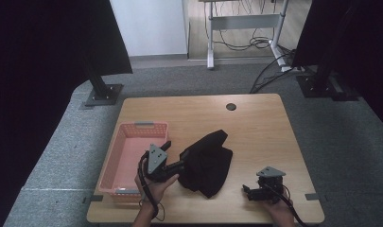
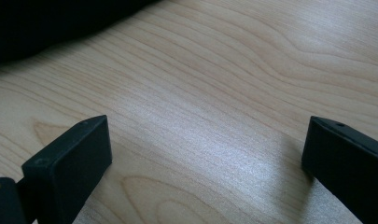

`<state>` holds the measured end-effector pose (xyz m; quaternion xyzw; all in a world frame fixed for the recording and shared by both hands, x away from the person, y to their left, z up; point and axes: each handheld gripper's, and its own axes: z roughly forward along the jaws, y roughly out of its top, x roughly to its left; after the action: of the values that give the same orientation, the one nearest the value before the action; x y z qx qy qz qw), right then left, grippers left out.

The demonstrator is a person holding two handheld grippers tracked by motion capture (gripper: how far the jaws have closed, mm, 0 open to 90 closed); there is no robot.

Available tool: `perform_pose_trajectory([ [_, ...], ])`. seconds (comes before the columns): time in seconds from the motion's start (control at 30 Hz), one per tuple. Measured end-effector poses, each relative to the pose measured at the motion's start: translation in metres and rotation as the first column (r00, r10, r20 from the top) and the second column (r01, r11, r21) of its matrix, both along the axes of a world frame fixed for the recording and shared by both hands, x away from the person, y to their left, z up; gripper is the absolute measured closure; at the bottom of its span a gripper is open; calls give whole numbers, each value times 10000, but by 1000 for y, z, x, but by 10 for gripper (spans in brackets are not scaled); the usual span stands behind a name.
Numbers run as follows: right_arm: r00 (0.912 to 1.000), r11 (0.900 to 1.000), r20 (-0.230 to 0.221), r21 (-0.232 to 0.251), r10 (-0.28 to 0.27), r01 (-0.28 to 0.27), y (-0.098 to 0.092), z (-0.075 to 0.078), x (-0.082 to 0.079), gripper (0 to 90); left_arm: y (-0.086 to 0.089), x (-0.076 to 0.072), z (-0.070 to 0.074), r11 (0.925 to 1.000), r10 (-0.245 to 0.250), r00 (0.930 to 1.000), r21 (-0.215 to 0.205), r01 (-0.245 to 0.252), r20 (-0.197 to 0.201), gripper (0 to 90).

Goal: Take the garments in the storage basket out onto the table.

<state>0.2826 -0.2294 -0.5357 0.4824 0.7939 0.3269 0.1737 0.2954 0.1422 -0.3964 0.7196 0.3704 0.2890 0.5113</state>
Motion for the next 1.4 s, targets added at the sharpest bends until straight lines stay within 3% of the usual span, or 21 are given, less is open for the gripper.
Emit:
perform_pose_trajectory([
  [0.7, 10000, 10000, -1, 4, -2, 2, 0, 0, 0, 10, 36, -6, 0, 9983, 465, 9989, 352, -462, -86, 288],
  [1.4, 10000, 10000, -1, 1, -20, 20, 0, 0, 0, 10, 82, -15, -16, 9905, 1244, 9910, 656, -1211, -490, 287],
])
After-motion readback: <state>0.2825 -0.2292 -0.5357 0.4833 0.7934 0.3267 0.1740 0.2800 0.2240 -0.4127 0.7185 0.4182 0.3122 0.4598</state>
